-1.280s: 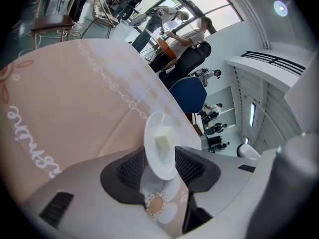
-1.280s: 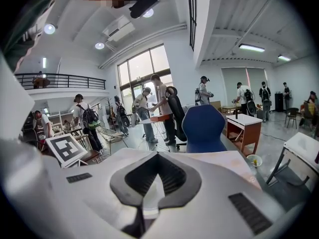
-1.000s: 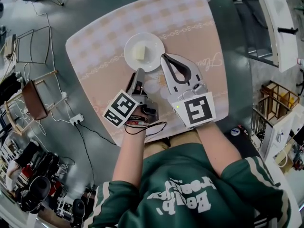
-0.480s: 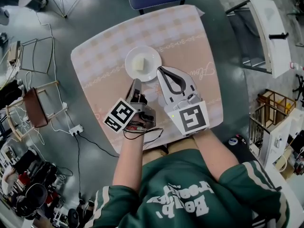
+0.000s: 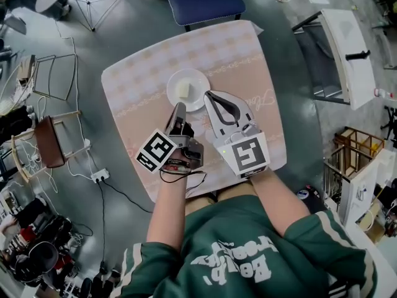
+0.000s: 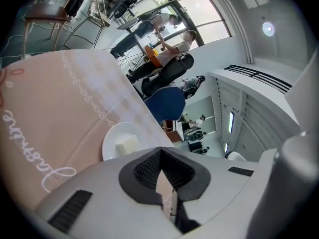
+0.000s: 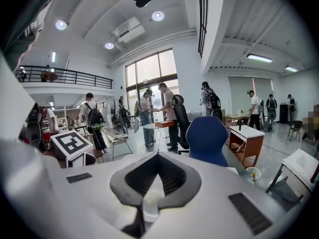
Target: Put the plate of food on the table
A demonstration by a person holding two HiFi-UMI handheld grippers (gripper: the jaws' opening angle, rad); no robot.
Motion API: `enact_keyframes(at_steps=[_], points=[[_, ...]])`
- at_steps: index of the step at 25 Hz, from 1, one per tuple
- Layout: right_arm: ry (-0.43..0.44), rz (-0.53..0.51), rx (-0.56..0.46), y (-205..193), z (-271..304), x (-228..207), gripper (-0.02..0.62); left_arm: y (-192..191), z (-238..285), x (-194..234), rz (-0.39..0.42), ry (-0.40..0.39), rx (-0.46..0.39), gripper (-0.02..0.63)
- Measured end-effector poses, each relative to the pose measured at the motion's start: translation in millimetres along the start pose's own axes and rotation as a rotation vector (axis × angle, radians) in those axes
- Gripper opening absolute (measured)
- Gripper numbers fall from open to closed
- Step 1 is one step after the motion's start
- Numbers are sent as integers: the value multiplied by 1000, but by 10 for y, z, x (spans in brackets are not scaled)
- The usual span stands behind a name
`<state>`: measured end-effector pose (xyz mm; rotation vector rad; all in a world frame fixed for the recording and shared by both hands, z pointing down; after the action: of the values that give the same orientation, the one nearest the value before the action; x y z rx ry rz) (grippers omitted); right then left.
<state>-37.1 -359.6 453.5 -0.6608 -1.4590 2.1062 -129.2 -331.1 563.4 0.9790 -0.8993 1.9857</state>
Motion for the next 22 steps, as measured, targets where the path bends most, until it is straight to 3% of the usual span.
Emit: enact_keyframes(at_steps=[14,22], points=[[78,-60,-58,517,-198,191,14,229,-375,-687,16,-124,-99,8],[70,-94,-105,857,-345,307,14,361,-645,-1134,39,-237,-130,8]])
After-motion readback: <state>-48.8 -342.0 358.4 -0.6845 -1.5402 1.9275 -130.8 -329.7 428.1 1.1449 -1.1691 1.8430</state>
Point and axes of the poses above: the fingertips, and each gripper's own axes: z forward along the fingers, x to its left, y out of its top, the point moved 1 cm from there along -z, backward along the fingers, and after that the axes turned 2 degrees about -x, right-handed, at the moved point
